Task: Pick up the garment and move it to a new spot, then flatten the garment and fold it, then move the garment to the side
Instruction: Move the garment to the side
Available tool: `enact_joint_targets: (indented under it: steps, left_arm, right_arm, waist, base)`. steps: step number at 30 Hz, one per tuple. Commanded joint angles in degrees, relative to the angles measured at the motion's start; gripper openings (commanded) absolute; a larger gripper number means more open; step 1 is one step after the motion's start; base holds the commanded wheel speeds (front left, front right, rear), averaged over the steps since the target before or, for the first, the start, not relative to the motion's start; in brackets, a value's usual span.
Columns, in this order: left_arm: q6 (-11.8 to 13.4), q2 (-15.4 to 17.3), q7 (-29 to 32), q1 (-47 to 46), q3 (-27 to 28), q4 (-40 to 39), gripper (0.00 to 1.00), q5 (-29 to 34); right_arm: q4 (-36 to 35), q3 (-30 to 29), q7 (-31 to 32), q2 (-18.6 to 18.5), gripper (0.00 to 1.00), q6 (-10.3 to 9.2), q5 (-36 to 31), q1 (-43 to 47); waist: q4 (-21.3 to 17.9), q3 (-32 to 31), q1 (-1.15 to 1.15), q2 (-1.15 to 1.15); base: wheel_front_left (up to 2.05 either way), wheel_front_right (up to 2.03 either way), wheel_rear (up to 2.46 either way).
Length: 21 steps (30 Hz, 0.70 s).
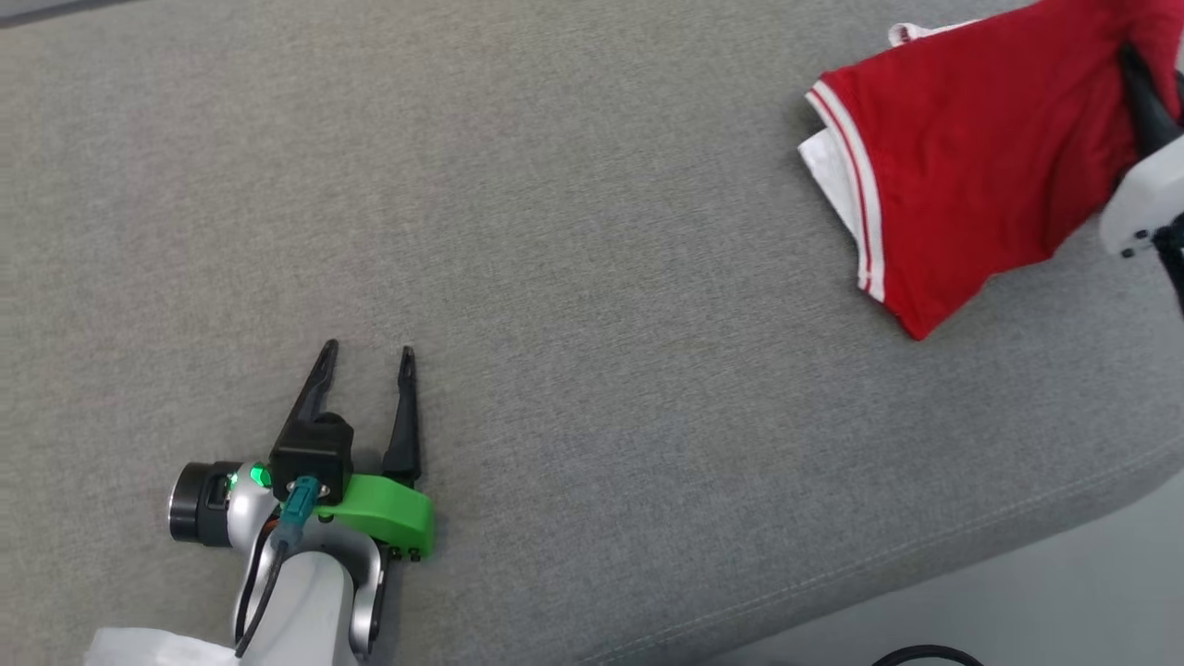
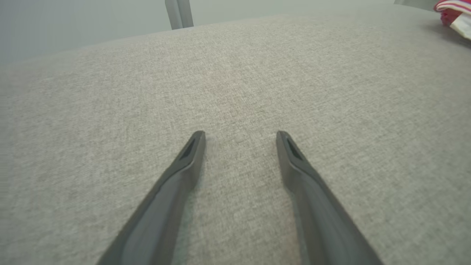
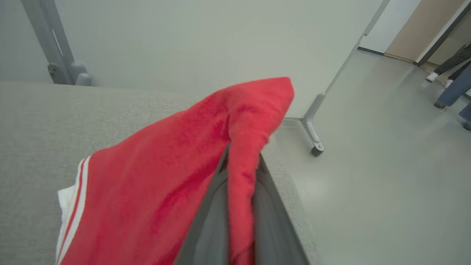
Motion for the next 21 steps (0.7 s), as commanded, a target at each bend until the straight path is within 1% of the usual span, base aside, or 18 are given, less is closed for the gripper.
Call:
enact_joint_targets:
  steps: [1, 2, 3, 7, 8, 9, 10, 12, 14, 17, 21]
  left_arm:
    - [0.5, 0.4, 0.1, -1.0, -0.1, 0.0, 1.00, 0.6]
    - [0.6, 0.4, 0.1, -1.2, -0.2, 0.0, 1.00, 0.8]
    - [0.8, 0.4, 0.1, -1.4, -0.3, 0.0, 1.00, 0.7]
    - [1.3, 0.4, 0.1, -1.2, -0.1, -0.3, 1.00, 0.4]
    - [1.3, 0.4, 0.1, -1.2, -0.1, -0.3, 1.00, 0.4]
    - [1.4, 0.4, 0.1, -0.9, 0.0, -0.3, 1.00, 0.3]
    - [1.4, 0.4, 0.1, -0.6, 0.0, -0.3, 1.00, 0.2]
    - [1.7, 0.4, 0.1, 0.2, 0.6, -0.5, 1.00, -0.1]
    - [1.9, 0.5, 0.1, 1.1, 1.1, -0.6, 1.00, -0.2]
    - [2.3, 1.0, 0.1, 2.2, 1.9, -0.7, 1.00, -0.4]
    - [2.7, 0.9, 0.1, 3.4, 3.2, -1.3, 1.00, -0.9]
  right_arm:
    - [3.6, -1.2, -0.5, -1.8, 0.21, -0.11, -1.7, -1.7]
    - [5.9, -2.1, -1.1, -3.0, 0.88, -0.11, -3.6, -2.8]
    - [7.8, -2.7, -1.4, -3.3, 1.00, -0.11, -5.0, -3.3]
    - [15.0, -8.3, -2.4, -3.3, 1.00, -0.10, -8.6, -4.5]
    - [15.0, -8.3, -2.4, -3.3, 1.00, -0.10, -8.6, -4.5]
    - [16.0, -9.8, -2.5, -3.4, 1.00, -0.10, -9.9, -4.6]
    - [15.5, -11.6, -2.6, -3.2, 1.00, -0.10, -11.0, -4.7]
    - [12.3, -15.4, -2.5, -0.6, 1.00, -0.10, -12.3, -2.7]
    - [7.6, -17.3, -2.5, 2.2, 1.00, -0.11, -14.0, 0.9]
    - [-0.3, -17.0, -2.5, 6.0, 1.00, -0.11, -15.8, 4.7]
    - [-8.3, -15.9, -2.5, 11.4, 1.00, -0.11, -14.5, 11.5]
  waist:
    - [5.1, 4.1, 0.00, 0.00]
    - [5.7, 4.4, 0.00, 0.00]
    - [6.3, 4.6, 0.00, 0.00]
    - [7.6, 4.2, 0.00, 0.00]
    - [7.6, 4.2, 0.00, 0.00]
    - [7.8, 4.0, 0.00, 0.00]
    - [7.9, 3.6, 0.00, 0.00]
    - [7.9, 2.6, 0.00, 0.00]
    - [7.7, 1.2, 0.00, 0.00]
    - [7.1, -1.0, 0.00, 0.00]
    - [6.9, -4.0, 0.00, 0.00]
  base:
    - [0.00, 0.00, 0.00]
    - [0.00, 0.00, 0.00]
    - [0.00, 0.00, 0.00]
    - [0.00, 0.00, 0.00]
    - [0.00, 0.00, 0.00]
    - [0.00, 0.00, 0.00]
    - [0.00, 0.00, 0.00]
    - [0.00, 0.00, 0.00]
    - [0.00, 0.00, 0.00]
    - [0.00, 0.00, 0.00]
    - [0.00, 0.00, 0.00]
